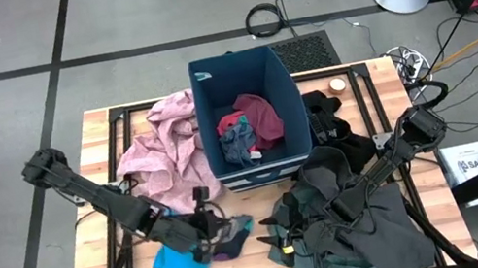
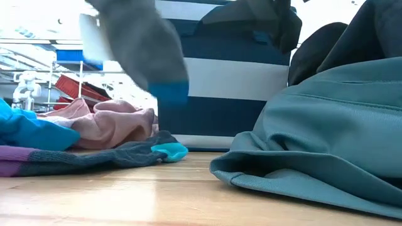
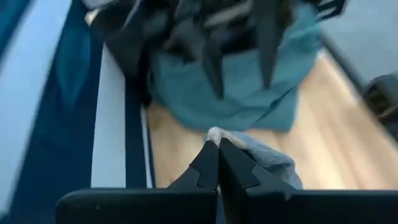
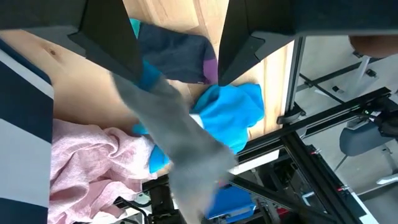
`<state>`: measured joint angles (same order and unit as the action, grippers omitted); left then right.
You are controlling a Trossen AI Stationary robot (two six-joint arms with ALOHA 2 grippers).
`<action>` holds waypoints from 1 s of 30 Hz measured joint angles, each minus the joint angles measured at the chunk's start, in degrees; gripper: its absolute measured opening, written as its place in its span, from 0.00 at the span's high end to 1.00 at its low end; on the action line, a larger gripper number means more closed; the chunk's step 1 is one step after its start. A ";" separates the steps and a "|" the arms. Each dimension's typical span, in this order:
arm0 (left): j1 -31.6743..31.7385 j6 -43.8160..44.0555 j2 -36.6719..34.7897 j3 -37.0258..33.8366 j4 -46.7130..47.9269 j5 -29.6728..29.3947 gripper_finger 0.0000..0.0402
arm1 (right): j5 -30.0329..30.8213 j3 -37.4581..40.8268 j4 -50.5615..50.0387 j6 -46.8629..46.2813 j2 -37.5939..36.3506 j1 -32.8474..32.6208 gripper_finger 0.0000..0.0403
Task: Sort clothes
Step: Put the gray purple sock into the blue laundry organizer
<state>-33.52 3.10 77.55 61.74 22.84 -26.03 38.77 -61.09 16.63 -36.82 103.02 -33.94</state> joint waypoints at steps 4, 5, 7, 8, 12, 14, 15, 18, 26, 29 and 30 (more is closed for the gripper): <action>-0.01 -2.55 -3.27 3.17 -0.24 1.99 1.00 | -0.07 0.01 -0.01 0.45 0.00 -0.71 0.51; 0.00 -3.47 -4.10 3.78 -0.49 1.99 1.00 | -0.08 0.01 0.01 0.87 0.00 -0.91 0.51; 0.00 -4.96 -5.38 5.06 -1.34 2.02 1.00 | -0.09 0.01 0.08 1.31 0.00 -1.09 0.51; 0.04 -5.57 -5.88 5.82 -1.85 1.99 1.00 | -0.11 -0.01 0.35 1.31 0.00 -1.11 0.51; 0.51 -10.44 -6.96 8.65 -4.22 1.68 1.00 | -0.07 0.00 4.29 2.89 0.00 -0.87 0.51; 1.58 -12.91 -6.85 10.26 -5.38 1.53 1.00 | -0.07 0.01 6.21 4.42 0.00 -0.58 0.51; 2.40 -14.17 -6.67 11.20 -5.88 1.20 1.00 | -0.07 -0.01 7.26 5.30 0.00 -0.48 0.51; 6.20 -16.32 -6.50 14.25 -6.50 -0.03 1.00 | -0.26 -0.01 9.70 6.52 -0.04 -0.19 0.51; 20.74 -18.63 -6.48 20.91 -5.95 5.03 1.00 | -1.60 -0.01 8.23 6.36 -0.04 -0.26 0.51; 26.86 -18.52 -6.48 21.20 -5.64 6.12 1.00 | -1.60 -0.01 8.25 6.43 -0.04 -0.26 0.51; 28.89 -18.28 -6.46 21.20 -4.86 6.34 1.00 | -1.60 -0.01 8.12 6.48 -0.04 -0.26 0.51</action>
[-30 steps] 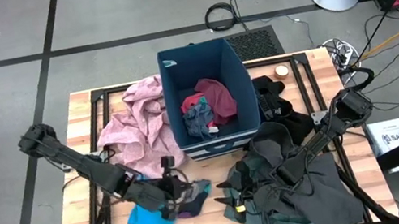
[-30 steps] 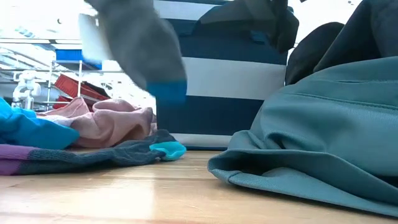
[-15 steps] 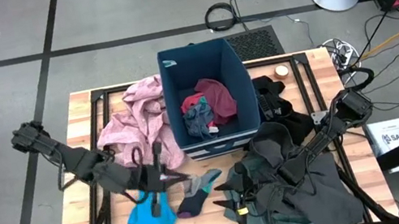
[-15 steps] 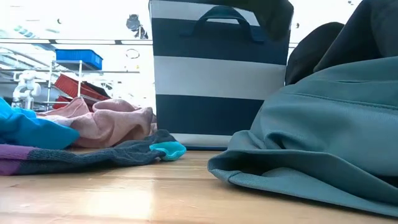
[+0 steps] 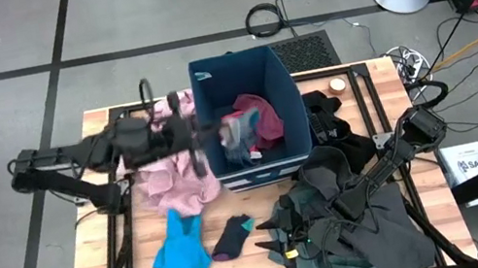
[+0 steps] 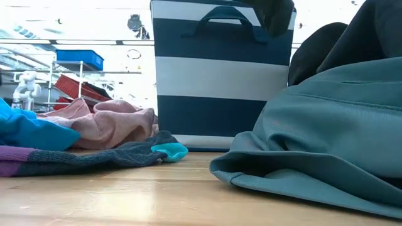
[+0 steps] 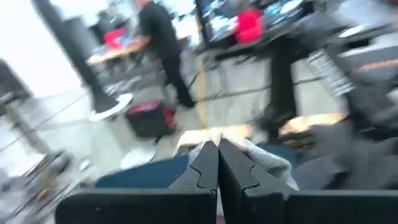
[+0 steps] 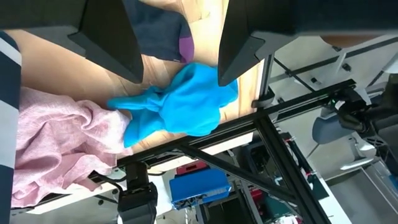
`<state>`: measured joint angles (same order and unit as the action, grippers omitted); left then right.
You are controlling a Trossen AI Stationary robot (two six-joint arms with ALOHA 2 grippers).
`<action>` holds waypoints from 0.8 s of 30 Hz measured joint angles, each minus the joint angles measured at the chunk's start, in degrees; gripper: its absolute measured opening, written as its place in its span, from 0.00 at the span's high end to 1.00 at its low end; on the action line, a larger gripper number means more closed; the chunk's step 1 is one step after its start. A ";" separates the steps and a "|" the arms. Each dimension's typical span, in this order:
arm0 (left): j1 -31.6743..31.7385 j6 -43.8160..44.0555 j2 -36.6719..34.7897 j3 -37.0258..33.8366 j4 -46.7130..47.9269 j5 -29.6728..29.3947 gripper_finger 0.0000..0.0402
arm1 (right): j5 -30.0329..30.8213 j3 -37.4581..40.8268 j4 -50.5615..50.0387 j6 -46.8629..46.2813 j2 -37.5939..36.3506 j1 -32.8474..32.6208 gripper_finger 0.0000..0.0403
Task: Sort clothes
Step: Put the gray purple sock into the blue laundry organizer
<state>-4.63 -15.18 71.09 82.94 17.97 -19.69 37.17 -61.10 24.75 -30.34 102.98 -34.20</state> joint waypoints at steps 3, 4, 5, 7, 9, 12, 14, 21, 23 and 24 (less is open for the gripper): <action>6.21 3.97 0.49 0.00 3.43 3.01 1.00 | 0.00 0.00 -0.13 0.58 0.00 0.11 0.51; 8.13 5.35 0.77 0.00 4.68 4.92 1.00 | 0.01 0.00 -0.11 0.81 0.00 0.11 0.51; 9.82 6.48 1.22 0.00 6.02 6.52 1.00 | 0.01 0.00 -0.14 0.93 0.00 0.12 0.51; 12.59 8.33 2.44 0.00 7.94 8.55 1.00 | 0.01 0.00 -0.17 1.04 0.00 0.23 0.51; 14.90 8.73 4.03 0.00 9.39 9.14 0.99 | 0.00 0.00 -0.18 1.23 0.00 0.43 0.51; 17.49 8.75 6.75 0.00 10.04 9.15 0.96 | 0.00 0.00 -0.24 1.26 0.00 0.87 0.51; 18.36 8.59 8.61 0.00 10.02 9.03 0.95 | 0.02 0.00 -0.34 1.26 0.00 0.93 0.51; 18.91 5.67 12.23 0.00 11.90 9.56 0.84 | -1.30 0.00 -1.63 1.06 0.00 0.87 0.51; 18.91 5.76 12.57 0.00 13.24 11.39 0.78 | -1.77 0.00 -1.82 1.04 0.00 0.87 0.51; 18.86 5.77 12.61 -0.02 13.78 11.99 0.75 | -1.79 0.00 -1.96 1.04 0.00 0.90 0.51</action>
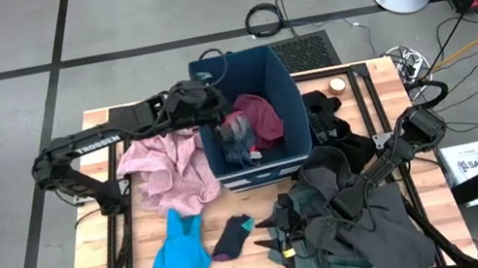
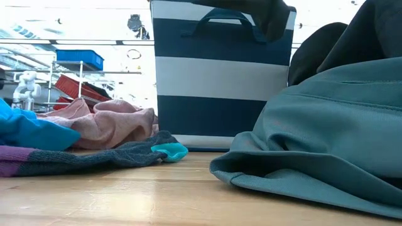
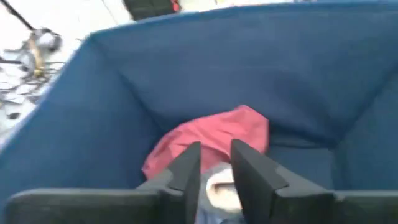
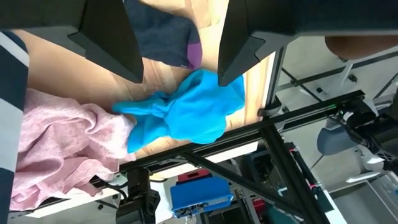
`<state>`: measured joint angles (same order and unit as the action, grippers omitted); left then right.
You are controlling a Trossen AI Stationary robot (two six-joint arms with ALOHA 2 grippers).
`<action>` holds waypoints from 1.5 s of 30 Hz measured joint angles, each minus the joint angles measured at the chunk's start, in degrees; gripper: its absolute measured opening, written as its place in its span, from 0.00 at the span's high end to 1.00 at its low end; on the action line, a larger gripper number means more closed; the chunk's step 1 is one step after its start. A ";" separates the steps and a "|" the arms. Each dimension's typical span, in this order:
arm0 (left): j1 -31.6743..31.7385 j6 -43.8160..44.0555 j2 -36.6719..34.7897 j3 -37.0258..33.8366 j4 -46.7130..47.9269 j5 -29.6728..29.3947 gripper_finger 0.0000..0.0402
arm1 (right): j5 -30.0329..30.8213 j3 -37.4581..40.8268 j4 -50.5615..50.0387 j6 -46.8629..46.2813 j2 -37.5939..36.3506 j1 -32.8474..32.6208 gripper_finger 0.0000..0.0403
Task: Sort clothes
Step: Put the gray purple sock into the blue laundry organizer, then put the dark blue sock into the blue laundry organizer
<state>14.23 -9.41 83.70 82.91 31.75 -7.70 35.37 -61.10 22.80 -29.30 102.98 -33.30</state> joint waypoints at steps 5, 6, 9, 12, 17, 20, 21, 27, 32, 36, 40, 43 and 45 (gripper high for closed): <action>0.05 0.02 -0.84 -0.02 1.61 0.19 0.59 | -1.05 0.00 -1.21 -0.29 0.00 0.00 0.51; 0.03 0.03 -1.45 -0.04 1.58 0.14 0.57 | -1.05 0.00 -1.54 -0.58 0.00 0.00 0.51; -1.29 0.11 -4.43 -0.04 1.56 1.23 0.53 | -1.09 0.00 -2.26 -0.97 0.00 -0.02 0.51; -4.19 1.79 -8.29 -0.04 3.52 5.77 0.52 | -1.05 0.00 -2.36 -1.02 0.00 0.00 0.51; -12.88 7.32 -14.55 -0.04 10.76 10.75 0.52 | -1.05 0.00 -3.09 -1.37 0.00 0.00 0.51; -20.32 10.47 -16.43 -0.04 13.46 10.13 0.52 | -1.05 0.00 -4.62 -2.97 0.00 0.00 0.51; -23.02 11.89 -16.83 -0.30 13.61 9.14 0.52 | -1.05 0.00 -5.15 -3.56 0.00 0.00 0.51; -39.56 20.10 -17.05 -7.52 11.20 1.11 0.52 | -1.03 0.00 -6.44 -6.79 0.00 -0.19 0.51; -49.48 26.05 -15.39 -20.20 2.21 -7.32 0.52 | -1.02 0.00 -6.41 -7.99 0.00 -0.36 0.51; -53.44 31.60 -12.81 -31.17 -13.94 -9.44 0.52 | -0.98 0.00 -6.41 -8.00 0.00 -0.55 0.51; -53.97 34.23 -8.92 -37.19 -24.57 -11.40 0.52 | -0.94 0.00 -6.39 -7.95 0.00 -0.54 0.51; -53.54 34.47 -5.72 -38.25 -24.91 -15.27 0.52 | -0.95 0.00 -6.40 -7.74 0.00 -0.19 0.51; -53.11 33.95 -3.33 -38.25 -24.89 -17.43 0.52 | -0.89 0.00 -6.38 -7.72 0.00 0.05 0.51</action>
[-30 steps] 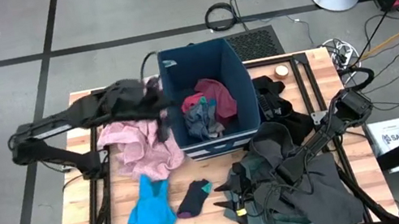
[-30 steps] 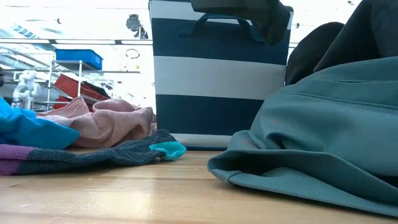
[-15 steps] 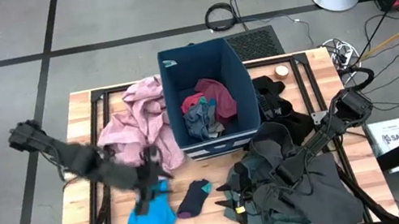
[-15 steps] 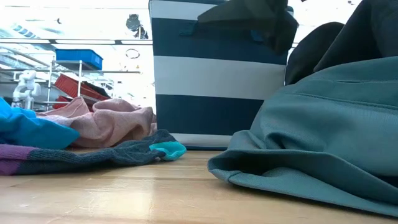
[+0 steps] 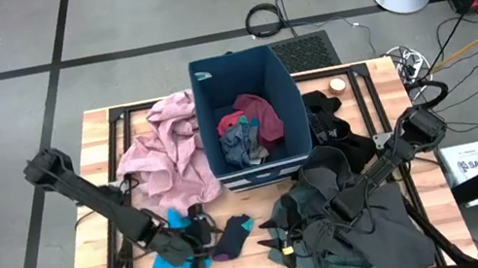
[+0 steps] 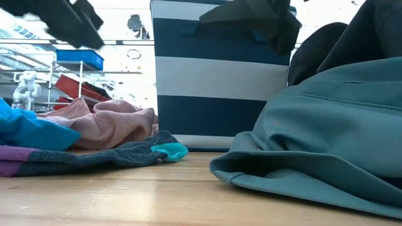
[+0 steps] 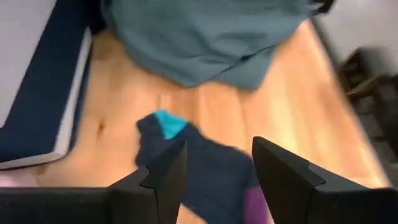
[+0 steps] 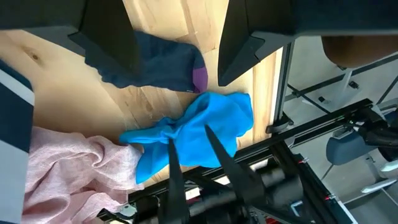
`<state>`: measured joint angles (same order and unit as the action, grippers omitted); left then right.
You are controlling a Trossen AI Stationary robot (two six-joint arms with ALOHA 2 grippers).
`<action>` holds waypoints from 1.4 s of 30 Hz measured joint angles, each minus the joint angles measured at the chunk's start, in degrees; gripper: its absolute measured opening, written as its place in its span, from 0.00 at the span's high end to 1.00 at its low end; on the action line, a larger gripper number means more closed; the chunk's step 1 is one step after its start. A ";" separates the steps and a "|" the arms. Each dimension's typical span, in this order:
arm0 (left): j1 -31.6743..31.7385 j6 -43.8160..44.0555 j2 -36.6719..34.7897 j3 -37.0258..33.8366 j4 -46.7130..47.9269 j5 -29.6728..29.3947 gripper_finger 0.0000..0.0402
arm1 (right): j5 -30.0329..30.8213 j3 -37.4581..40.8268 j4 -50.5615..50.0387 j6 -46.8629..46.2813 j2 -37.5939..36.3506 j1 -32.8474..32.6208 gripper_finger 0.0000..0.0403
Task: Sort clothes
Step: Put the dark blue sock into the blue laundry organizer
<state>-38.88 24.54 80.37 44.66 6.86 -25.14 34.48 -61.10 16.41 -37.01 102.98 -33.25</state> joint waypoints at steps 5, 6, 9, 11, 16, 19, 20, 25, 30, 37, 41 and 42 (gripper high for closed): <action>2.76 -1.47 6.01 0.00 -0.43 -0.43 0.52 | 0.02 0.00 0.01 0.05 0.00 0.80 0.51; 3.50 -1.50 7.27 0.00 -0.41 -0.43 0.52 | 0.02 0.00 -0.01 0.07 0.00 1.04 0.51; 5.72 -2.58 11.03 0.00 -0.36 -0.22 0.52 | -0.02 0.00 -0.01 0.21 0.00 1.36 0.51; 7.34 -2.63 12.95 0.13 -0.49 1.52 0.52 | 0.00 0.00 -0.01 0.59 0.00 1.37 0.51; 10.33 -3.94 16.52 0.20 -2.95 4.11 0.52 | -0.02 0.00 -0.07 1.52 0.02 1.37 0.51; 11.42 -4.70 17.44 0.22 -5.21 7.01 0.52 | -0.02 0.00 -0.32 1.78 0.02 1.35 0.51; 11.74 -5.39 17.68 0.24 -5.51 8.36 0.52 | -0.03 0.00 -0.59 1.75 0.02 1.35 0.51; 12.27 -6.07 19.01 0.41 -5.23 9.16 0.52 | -0.04 0.00 -1.10 1.73 0.04 1.35 0.51; 11.75 -11.40 20.53 0.55 -5.53 8.53 0.59 | -0.05 0.00 -1.10 1.40 0.04 1.35 0.51; 10.73 -13.49 19.82 0.42 -4.99 5.22 0.95 | -0.07 0.00 -1.09 1.08 0.04 1.35 0.51; 9.05 -13.36 17.62 1.51 -2.97 6.14 0.95 | -0.07 0.00 -1.21 1.07 0.04 1.35 0.51; 8.37 -13.39 16.66 2.22 -2.96 6.35 0.95 | -0.07 0.00 -1.27 1.07 0.04 1.35 0.51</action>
<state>-30.51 11.16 97.03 46.89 3.90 -18.79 34.41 -61.10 15.14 -35.95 103.02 -31.90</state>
